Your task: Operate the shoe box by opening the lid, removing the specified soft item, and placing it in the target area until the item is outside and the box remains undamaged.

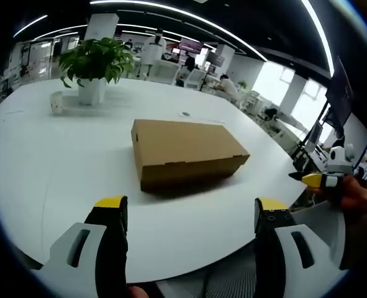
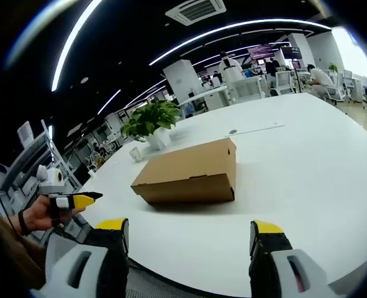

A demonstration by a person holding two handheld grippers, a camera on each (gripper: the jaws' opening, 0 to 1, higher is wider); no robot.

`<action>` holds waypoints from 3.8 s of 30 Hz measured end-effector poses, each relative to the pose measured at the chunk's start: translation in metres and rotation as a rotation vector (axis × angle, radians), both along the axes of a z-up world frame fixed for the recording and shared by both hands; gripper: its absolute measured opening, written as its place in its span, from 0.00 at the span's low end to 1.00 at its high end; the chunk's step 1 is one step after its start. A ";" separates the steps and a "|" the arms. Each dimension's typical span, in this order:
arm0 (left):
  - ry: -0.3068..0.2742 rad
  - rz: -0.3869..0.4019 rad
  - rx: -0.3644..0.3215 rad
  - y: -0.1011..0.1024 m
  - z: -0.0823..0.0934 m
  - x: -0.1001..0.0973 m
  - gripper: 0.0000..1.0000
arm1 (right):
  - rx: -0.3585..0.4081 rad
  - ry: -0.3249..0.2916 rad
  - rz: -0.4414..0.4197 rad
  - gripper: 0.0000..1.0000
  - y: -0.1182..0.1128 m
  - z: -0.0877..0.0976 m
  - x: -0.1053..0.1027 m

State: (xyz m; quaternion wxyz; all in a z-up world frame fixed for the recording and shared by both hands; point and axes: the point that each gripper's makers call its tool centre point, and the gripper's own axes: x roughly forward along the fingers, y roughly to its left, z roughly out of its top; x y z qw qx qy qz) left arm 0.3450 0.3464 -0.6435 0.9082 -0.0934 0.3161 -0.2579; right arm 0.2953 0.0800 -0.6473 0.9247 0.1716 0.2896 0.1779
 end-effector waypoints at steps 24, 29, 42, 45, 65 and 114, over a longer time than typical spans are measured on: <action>0.008 0.000 -0.003 -0.002 -0.001 -0.002 0.82 | 0.020 0.000 -0.008 0.76 0.000 0.000 0.001; 0.007 0.001 -0.003 -0.002 0.000 -0.002 0.82 | 0.024 0.003 -0.006 0.76 0.001 -0.002 0.000; 0.010 -0.009 -0.001 -0.007 -0.001 -0.004 0.82 | 0.031 0.005 -0.010 0.75 0.001 -0.002 -0.001; 0.010 -0.012 -0.002 -0.008 -0.001 -0.003 0.82 | 0.032 0.006 -0.006 0.74 0.002 -0.002 -0.001; 0.017 -0.007 -0.003 -0.006 -0.004 -0.004 0.82 | 0.030 0.020 0.006 0.72 0.004 -0.006 0.000; 0.094 -0.043 0.100 -0.007 -0.064 0.105 0.76 | -0.021 0.143 0.104 0.60 0.008 -0.055 0.147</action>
